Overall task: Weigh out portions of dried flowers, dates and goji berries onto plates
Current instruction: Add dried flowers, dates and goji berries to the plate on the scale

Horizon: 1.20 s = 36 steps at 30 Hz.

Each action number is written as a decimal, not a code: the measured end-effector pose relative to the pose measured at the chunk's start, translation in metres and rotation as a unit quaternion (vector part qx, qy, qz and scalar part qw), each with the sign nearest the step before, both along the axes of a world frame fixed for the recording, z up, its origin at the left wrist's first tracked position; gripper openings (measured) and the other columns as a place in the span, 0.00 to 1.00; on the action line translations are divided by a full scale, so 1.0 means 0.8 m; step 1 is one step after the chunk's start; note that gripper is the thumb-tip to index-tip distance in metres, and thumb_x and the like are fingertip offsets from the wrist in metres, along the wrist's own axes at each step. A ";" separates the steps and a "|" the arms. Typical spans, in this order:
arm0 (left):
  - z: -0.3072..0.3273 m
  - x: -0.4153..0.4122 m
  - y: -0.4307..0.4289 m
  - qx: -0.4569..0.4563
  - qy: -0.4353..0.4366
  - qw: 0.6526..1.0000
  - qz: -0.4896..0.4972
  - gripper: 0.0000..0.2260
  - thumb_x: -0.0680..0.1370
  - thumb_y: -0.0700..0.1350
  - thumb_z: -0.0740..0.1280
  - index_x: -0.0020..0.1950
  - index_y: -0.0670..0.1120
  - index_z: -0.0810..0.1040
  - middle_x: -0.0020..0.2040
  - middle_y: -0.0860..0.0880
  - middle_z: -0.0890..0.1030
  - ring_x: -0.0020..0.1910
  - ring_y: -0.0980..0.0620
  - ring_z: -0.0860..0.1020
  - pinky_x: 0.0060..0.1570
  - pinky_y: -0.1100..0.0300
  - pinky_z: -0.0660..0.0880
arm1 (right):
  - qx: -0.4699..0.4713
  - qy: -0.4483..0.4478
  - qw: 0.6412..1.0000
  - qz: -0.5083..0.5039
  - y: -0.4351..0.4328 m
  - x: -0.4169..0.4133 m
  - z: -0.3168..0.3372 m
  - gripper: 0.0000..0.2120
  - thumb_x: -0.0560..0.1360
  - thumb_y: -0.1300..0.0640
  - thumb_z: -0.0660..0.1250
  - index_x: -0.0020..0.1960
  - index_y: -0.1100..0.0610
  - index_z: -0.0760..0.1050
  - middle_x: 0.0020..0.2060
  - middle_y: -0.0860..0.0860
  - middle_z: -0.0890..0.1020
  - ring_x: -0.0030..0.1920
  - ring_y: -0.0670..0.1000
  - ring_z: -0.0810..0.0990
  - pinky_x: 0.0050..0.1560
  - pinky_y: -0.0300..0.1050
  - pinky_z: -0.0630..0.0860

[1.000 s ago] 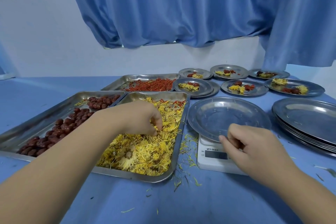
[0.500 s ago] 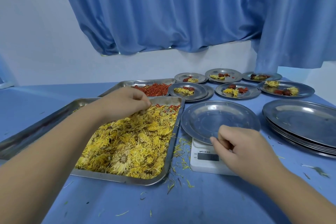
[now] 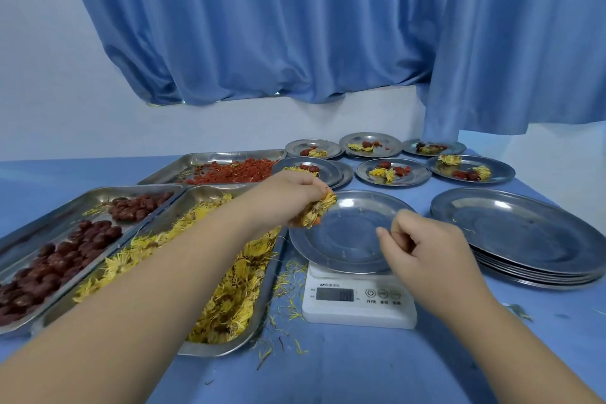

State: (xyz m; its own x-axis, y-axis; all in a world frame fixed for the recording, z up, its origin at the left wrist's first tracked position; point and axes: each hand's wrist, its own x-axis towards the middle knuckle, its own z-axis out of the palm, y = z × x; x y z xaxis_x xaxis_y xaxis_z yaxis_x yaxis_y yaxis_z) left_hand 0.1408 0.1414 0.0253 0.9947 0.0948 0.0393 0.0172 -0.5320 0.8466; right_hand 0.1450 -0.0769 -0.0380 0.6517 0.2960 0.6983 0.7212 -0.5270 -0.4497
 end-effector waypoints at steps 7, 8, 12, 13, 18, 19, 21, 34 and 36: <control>-0.032 0.051 -0.048 0.074 -0.032 0.997 -0.012 0.09 0.78 0.53 0.64 0.43 0.51 0.81 0.34 0.59 0.79 0.31 0.63 0.75 0.32 0.67 0.71 | 0.022 -0.002 1.000 -0.002 -0.008 0.010 -0.001 0.19 0.73 0.57 0.68 0.30 0.56 0.60 0.21 0.51 0.65 0.29 0.54 0.67 0.27 0.48 0.66; -0.036 0.054 -0.049 0.080 -0.029 0.996 -0.018 0.11 0.78 0.53 0.64 0.43 0.49 0.81 0.30 0.60 0.77 0.28 0.64 0.73 0.31 0.68 0.69 | 0.021 -0.003 1.000 0.001 -0.007 0.010 0.000 0.19 0.73 0.57 0.67 0.30 0.56 0.60 0.21 0.51 0.65 0.29 0.54 0.66 0.27 0.49 0.66; -0.036 0.055 -0.050 0.090 -0.003 0.996 -0.027 0.17 0.80 0.58 0.60 0.48 0.48 0.83 0.38 0.59 0.82 0.36 0.60 0.78 0.36 0.65 0.70 | 0.014 -0.010 1.000 0.006 -0.005 0.008 0.001 0.20 0.72 0.57 0.68 0.30 0.54 0.59 0.21 0.50 0.64 0.26 0.53 0.65 0.27 0.51 0.66; -0.035 0.053 -0.050 0.087 0.002 0.996 -0.029 0.17 0.80 0.58 0.58 0.49 0.51 0.83 0.42 0.59 0.84 0.41 0.62 0.79 0.38 0.64 0.71 | 0.013 -0.009 1.000 0.007 -0.005 0.008 0.001 0.21 0.73 0.57 0.68 0.30 0.54 0.58 0.21 0.49 0.64 0.26 0.53 0.65 0.27 0.51 0.66; -0.023 0.043 -0.043 0.087 -0.001 0.996 -0.038 0.18 0.81 0.59 0.56 0.52 0.53 0.83 0.51 0.60 0.83 0.50 0.62 0.79 0.45 0.61 0.73 | 0.013 0.001 1.000 0.014 -0.004 0.007 0.000 0.21 0.73 0.58 0.68 0.30 0.53 0.58 0.22 0.48 0.63 0.26 0.51 0.65 0.28 0.50 0.67; -0.020 0.041 -0.040 0.071 -0.002 0.997 -0.041 0.17 0.81 0.59 0.57 0.53 0.53 0.83 0.52 0.60 0.83 0.53 0.59 0.80 0.48 0.59 0.74 | 0.013 0.003 1.000 0.015 -0.004 0.005 0.001 0.21 0.73 0.58 0.68 0.30 0.53 0.58 0.22 0.48 0.62 0.26 0.51 0.65 0.28 0.50 0.66; -0.014 0.033 -0.032 0.024 -0.014 0.999 -0.044 0.15 0.81 0.58 0.59 0.54 0.53 0.82 0.54 0.59 0.83 0.56 0.58 0.80 0.56 0.55 0.75 | 0.010 0.006 1.000 0.019 -0.002 0.001 0.001 0.22 0.73 0.56 0.68 0.30 0.53 0.58 0.21 0.47 0.62 0.26 0.51 0.64 0.28 0.49 0.66; -0.017 -0.028 0.083 -0.161 -0.047 0.985 -0.029 0.11 0.80 0.50 0.63 0.58 0.49 0.81 0.54 0.49 0.85 0.49 0.48 0.84 0.52 0.51 0.76 | -0.037 -0.052 0.995 0.080 0.058 -0.047 -0.001 0.14 0.77 0.45 0.56 0.36 0.49 0.68 0.28 0.42 0.69 0.31 0.44 0.69 0.30 0.41 0.68; -0.013 -0.036 0.112 -0.143 -0.046 0.989 -0.013 0.10 0.81 0.50 0.63 0.58 0.48 0.80 0.54 0.49 0.85 0.51 0.47 0.84 0.53 0.50 0.78 | -0.039 -0.044 0.995 0.081 0.079 -0.052 0.005 0.14 0.76 0.43 0.55 0.39 0.49 0.72 0.31 0.42 0.72 0.33 0.44 0.71 0.32 0.43 0.71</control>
State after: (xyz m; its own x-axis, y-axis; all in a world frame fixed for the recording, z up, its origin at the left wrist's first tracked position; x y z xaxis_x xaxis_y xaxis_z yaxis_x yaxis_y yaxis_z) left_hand 0.1121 0.2309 0.0147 0.9903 0.0904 0.1056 -0.0776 -0.2707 0.9595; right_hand 0.1033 -0.0137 -0.0342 0.5295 0.4476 0.7206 0.8335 -0.4325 -0.3438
